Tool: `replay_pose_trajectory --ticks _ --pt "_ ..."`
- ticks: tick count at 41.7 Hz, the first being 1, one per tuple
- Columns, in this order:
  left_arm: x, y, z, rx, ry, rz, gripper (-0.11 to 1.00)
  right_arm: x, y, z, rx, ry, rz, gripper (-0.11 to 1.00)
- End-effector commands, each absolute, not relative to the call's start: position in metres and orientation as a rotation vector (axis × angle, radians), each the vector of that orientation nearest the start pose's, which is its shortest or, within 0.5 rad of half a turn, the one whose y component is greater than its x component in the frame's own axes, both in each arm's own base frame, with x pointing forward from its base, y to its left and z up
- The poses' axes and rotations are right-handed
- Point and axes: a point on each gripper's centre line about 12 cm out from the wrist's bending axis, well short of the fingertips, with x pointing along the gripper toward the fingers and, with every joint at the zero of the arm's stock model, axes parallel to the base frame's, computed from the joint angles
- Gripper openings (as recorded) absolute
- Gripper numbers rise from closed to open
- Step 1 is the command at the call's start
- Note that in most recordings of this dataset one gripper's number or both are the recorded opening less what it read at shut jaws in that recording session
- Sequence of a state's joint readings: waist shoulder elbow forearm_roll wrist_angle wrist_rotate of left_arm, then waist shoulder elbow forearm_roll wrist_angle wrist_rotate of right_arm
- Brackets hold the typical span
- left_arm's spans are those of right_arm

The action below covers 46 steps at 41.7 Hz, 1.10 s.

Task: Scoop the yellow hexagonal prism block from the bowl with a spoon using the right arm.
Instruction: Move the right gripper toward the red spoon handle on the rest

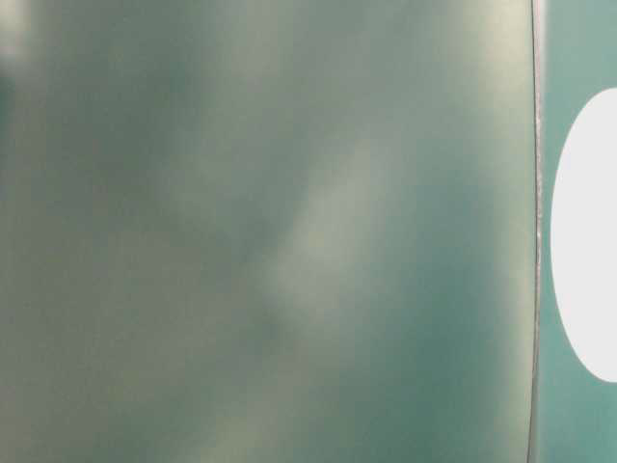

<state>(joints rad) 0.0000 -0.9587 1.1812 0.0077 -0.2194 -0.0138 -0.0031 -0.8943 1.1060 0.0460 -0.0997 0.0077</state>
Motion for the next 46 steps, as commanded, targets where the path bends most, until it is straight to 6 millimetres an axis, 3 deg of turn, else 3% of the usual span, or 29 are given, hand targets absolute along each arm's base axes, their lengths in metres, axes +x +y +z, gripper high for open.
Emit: replay_pose_trajectory --ticks 1,13,28,46 --pt "0.202 0.0 0.293 -0.005 -0.026 -0.002 0.03 0.219 -0.002 0.293 0.064 0.104 -0.013 0.53" --pt "0.202 0.0 0.293 -0.005 -0.026 -0.002 0.03 0.225 -0.002 0.276 0.103 0.164 -0.022 0.53" --pt "0.201 0.0 0.293 0.004 -0.021 -0.002 0.03 0.225 0.001 0.216 0.161 0.213 -0.041 0.53" --pt "0.201 0.0 0.293 0.014 -0.026 -0.002 0.03 0.229 0.032 0.159 0.202 0.226 0.007 0.53"
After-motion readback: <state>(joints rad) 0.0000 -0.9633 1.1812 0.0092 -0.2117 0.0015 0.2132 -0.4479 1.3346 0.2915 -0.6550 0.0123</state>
